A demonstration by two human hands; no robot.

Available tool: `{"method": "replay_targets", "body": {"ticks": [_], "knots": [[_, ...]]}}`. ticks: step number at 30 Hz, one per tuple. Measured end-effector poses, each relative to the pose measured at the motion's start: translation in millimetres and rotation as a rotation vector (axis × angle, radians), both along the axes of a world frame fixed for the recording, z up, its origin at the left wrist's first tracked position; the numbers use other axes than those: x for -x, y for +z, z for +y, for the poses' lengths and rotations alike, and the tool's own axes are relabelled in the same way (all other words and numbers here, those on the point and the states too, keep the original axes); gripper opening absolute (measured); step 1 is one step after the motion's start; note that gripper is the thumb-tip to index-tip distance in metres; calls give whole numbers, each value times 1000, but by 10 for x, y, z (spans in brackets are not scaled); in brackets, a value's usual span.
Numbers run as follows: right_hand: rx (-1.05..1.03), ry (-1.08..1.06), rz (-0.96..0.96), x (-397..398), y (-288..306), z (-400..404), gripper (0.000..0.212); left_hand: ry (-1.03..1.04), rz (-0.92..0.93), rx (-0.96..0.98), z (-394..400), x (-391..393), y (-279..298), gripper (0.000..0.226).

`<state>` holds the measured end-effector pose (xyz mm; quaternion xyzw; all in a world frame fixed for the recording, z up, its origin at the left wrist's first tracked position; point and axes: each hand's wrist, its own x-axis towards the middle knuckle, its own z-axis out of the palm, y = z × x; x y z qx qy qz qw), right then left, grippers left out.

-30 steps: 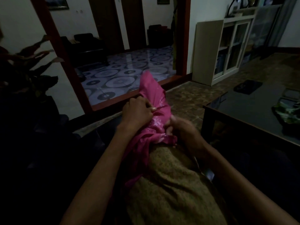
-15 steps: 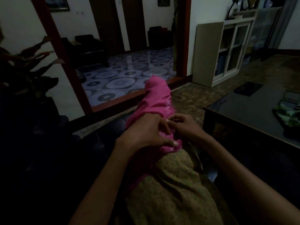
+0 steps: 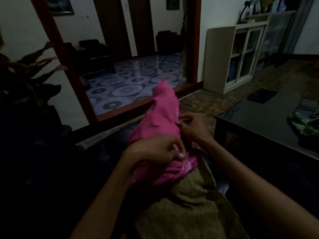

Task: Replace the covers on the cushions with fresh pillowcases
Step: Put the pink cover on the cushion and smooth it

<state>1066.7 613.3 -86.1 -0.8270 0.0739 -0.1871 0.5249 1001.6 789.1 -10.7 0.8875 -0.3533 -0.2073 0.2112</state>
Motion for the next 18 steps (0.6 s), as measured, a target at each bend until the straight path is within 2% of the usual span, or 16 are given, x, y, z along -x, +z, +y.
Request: {"method": "replay_targets", "body": {"ticks": [2,4,6,7,9,11,13,16,18], "knots": [[-99,-2,35,20,-58,1,9,68,-6,83,71,-65,5,7],[-243,31,83,112,-128,-19,9,157,-43,219,114,-124,21,7],[-354,65,132,236,-216,-26,8,231,-267,299,152,-226,4,16],[-402,65,143,282,-254,-38,11,226,-392,278,163,-280,-17,27],[-463,87,165,324,-278,-80,14,127,-454,157,153,-312,-63,44],[-536,138,155,373,-269,-100,23,53,-441,45,106,-307,-124,44],[-617,203,126,441,-327,-124,34,84,-432,34,79,-321,-175,35],[-551,259,37,613,-452,-239,37,142,-407,17,76,-320,-157,18],[-403,316,-13,746,-517,-339,26,163,-417,-7,115,-340,-123,15]]}}
